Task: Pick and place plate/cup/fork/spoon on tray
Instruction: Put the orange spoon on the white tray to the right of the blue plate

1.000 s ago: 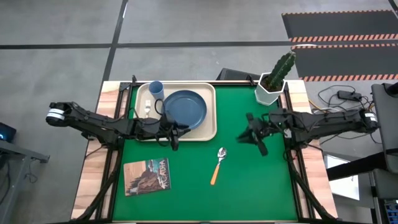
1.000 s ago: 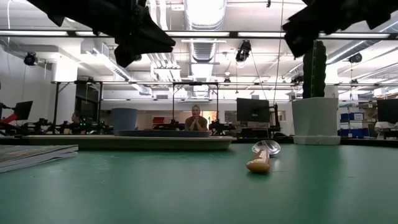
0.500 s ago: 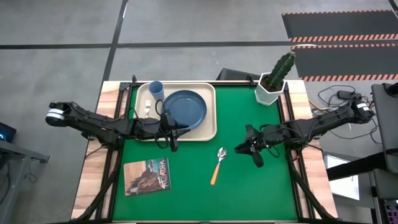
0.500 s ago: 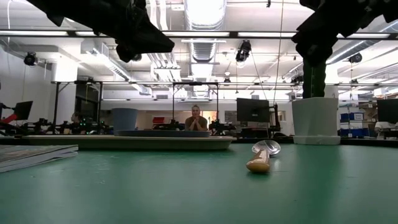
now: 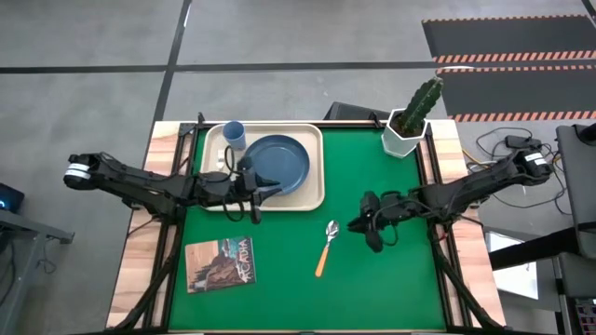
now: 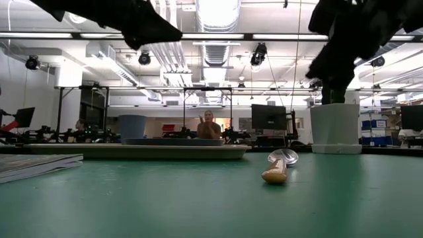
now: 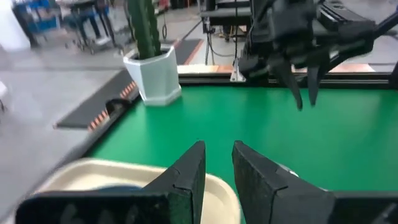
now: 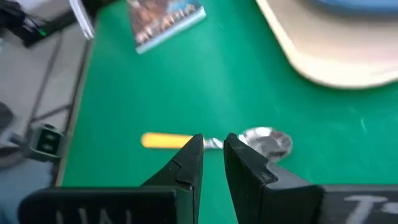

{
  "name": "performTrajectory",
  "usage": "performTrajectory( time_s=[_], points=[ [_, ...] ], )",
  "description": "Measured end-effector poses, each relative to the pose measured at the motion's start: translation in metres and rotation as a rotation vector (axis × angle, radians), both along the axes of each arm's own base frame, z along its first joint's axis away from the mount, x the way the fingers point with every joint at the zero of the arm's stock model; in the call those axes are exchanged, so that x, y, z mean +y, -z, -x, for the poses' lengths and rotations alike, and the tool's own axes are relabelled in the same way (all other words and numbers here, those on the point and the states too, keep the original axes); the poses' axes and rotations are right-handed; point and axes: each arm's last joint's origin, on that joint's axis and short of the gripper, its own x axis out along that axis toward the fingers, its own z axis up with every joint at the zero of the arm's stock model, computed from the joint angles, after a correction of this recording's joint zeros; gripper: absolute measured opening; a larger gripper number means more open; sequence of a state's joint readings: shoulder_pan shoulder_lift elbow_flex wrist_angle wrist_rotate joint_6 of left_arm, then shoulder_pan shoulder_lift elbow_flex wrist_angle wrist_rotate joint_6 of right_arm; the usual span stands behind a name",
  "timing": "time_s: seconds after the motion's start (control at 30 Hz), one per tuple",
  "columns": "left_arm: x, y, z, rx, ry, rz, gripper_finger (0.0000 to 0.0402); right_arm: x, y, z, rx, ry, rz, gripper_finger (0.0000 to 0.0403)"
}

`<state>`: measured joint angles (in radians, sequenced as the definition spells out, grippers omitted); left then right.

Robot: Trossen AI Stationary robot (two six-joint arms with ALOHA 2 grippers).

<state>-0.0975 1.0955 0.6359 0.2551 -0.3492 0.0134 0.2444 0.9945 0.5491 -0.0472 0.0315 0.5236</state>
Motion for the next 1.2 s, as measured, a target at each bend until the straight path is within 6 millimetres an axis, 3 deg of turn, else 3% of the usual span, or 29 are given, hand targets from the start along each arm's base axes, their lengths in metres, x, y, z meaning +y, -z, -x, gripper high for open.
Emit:
performTrajectory(
  time_s=[0.2,0.4,0.5,0.63,0.77,0.93,1.2],
  points=[
    [0.001,-0.008,0.007,-0.021,0.013,-0.065,0.0062,0.012,0.022,-0.008,0.06,-0.067,0.107,0.0054],
    [0.0,-0.009,0.008,-0.024,0.031,-0.061,0.0062,0.015,0.034,-0.017,0.006,-0.006,0.253,0.0054],
    [0.0,-0.008,0.008,-0.015,0.031,-0.062,0.0062,0.014,0.028,-0.024,-0.088,0.032,0.354,0.0054],
    [0.0,-0.008,0.008,-0.015,0.031,-0.062,0.0062,0.013,0.007,-0.033,-0.225,0.092,0.528,0.0054],
    [0.0,-0.008,0.008,-0.016,0.029,-0.063,0.0062,0.012,-0.013,-0.037,-0.25,0.098,0.634,0.0054],
    [0.001,-0.008,0.008,-0.017,0.012,-0.066,0.0062,0.011,-0.02,-0.037,-0.183,0.091,0.632,0.0054],
    [0.001,-0.009,0.008,-0.024,0.01,-0.066,0.0062,0.01,-0.014,-0.031,-0.043,0.176,0.455,0.0056]
  ],
)
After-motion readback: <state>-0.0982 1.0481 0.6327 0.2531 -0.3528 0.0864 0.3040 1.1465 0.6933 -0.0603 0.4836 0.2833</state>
